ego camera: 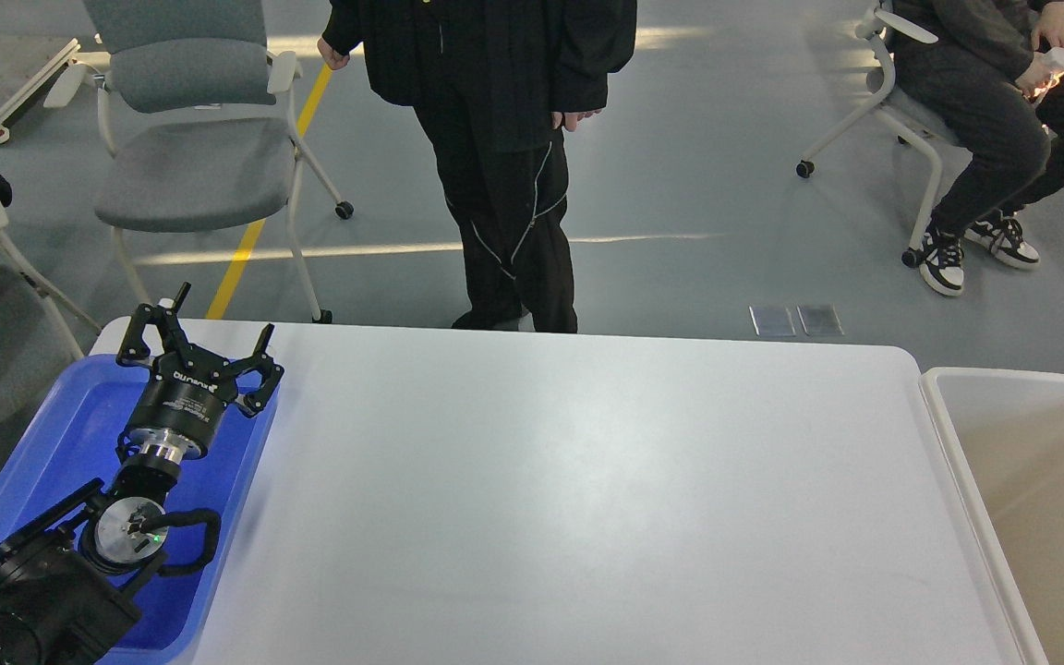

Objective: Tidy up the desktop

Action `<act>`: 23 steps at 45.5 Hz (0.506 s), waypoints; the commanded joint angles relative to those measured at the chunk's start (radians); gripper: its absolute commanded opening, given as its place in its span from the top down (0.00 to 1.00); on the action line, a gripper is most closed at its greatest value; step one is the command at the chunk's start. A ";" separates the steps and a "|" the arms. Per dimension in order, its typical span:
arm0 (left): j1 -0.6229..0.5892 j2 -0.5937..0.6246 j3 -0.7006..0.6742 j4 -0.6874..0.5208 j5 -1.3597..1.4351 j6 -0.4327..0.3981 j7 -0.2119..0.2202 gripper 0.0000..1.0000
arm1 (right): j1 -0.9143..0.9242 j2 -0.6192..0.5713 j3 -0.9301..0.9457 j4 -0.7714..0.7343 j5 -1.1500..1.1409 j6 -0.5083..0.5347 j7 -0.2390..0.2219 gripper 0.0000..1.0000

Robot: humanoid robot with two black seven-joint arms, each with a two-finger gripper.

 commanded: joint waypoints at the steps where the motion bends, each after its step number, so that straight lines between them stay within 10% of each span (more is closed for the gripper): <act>1: 0.000 -0.001 0.001 0.000 0.000 0.000 0.000 0.00 | -0.103 -0.022 0.007 -0.141 0.090 -0.006 0.002 1.00; 23: 0.000 0.001 0.000 0.000 0.000 0.000 0.000 0.00 | -0.456 0.098 0.016 -0.471 0.386 -0.104 0.001 1.00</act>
